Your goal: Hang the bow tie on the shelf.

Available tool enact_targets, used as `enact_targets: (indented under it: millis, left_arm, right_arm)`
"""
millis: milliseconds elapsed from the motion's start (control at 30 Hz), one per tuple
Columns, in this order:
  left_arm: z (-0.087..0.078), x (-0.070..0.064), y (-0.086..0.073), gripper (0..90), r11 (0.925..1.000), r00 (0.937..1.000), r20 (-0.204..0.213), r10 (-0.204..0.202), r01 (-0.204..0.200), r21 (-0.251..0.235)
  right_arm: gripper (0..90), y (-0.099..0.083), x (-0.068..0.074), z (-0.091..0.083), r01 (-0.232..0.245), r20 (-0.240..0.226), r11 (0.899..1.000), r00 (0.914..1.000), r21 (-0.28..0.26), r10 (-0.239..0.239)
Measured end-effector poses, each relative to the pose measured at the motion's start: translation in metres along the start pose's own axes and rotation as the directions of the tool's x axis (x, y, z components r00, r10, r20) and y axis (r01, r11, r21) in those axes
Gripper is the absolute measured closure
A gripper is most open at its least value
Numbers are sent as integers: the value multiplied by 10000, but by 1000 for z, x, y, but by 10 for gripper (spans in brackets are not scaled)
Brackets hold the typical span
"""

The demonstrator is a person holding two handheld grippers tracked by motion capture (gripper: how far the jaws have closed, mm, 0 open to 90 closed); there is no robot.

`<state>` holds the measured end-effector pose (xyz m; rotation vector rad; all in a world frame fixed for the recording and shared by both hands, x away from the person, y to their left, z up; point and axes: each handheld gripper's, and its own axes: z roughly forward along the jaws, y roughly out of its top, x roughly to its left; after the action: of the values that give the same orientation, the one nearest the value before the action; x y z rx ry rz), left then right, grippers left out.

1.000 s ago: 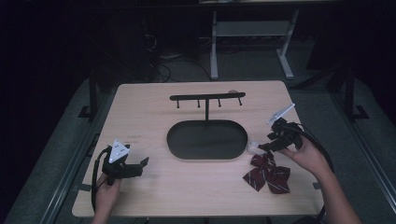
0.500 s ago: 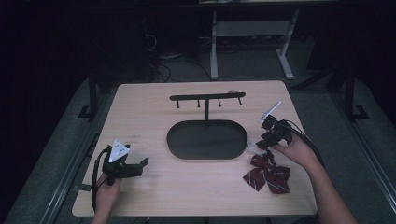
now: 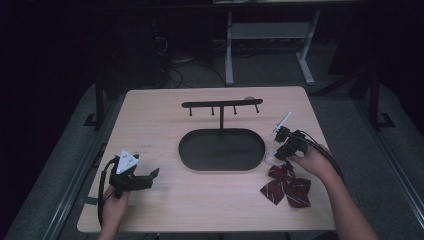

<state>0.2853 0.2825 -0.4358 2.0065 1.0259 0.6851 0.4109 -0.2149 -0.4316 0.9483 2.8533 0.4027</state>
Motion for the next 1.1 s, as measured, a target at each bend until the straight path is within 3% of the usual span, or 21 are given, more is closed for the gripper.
enact_targets:
  millis: [367, 1100]
  left_arm:
    - [0, 1, 0, 131, 10000, 10000, -16, -13, 13, -21]
    - [0, 0, 0, 131, 10000, 10000, 4, -33, 33, -8]
  right_arm:
    - [830, 1, 3, 7, 303, 187, 9990, 9993, 337, -309]
    - [850, 1, 4, 8, 387, 236, 9987, 9989, 320, -395]
